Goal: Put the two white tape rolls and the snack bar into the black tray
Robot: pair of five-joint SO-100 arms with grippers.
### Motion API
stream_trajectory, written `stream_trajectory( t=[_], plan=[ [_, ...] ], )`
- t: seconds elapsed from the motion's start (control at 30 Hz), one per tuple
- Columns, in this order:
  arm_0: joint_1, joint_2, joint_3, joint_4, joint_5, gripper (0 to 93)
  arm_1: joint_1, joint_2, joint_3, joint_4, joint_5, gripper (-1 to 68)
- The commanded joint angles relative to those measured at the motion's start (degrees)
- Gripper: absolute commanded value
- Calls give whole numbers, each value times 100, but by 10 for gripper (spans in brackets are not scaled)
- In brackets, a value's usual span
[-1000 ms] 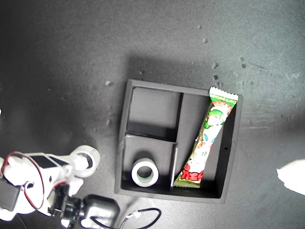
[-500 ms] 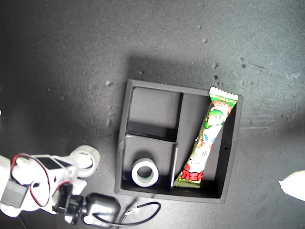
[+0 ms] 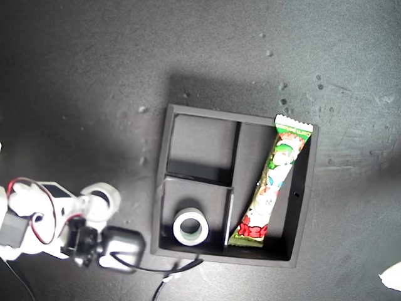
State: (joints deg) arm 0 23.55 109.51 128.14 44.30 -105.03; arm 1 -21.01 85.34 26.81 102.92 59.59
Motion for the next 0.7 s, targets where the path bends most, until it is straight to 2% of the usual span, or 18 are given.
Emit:
stream_trajectory(
  t=[0.0, 0.13, 0.3, 0.47, 0.57, 0.67],
  plan=[
    [-554, 958, -958, 606, 1406, 0, 123, 554, 141, 26, -97, -3],
    [-1072, 1090, -2048, 782, 2883, 0, 554, 1424, 1195, 18, 527, -4],
    [-1389, 325, -3243, 1134, 3612, 0, 1230, 2909, 3041, -123, 1204, -5],
    [-1468, -905, -4166, 1204, 4148, 0, 1503, 5317, 6601, -1740, 1731, -5],
    [-1644, -1907, -4869, 1274, 4456, 0, 1274, 5994, 7937, -2496, 1916, -5],
    [-1863, -3076, -5889, 1784, 4579, 0, 958, 6038, 8692, -3094, 1995, -5]
  ],
)
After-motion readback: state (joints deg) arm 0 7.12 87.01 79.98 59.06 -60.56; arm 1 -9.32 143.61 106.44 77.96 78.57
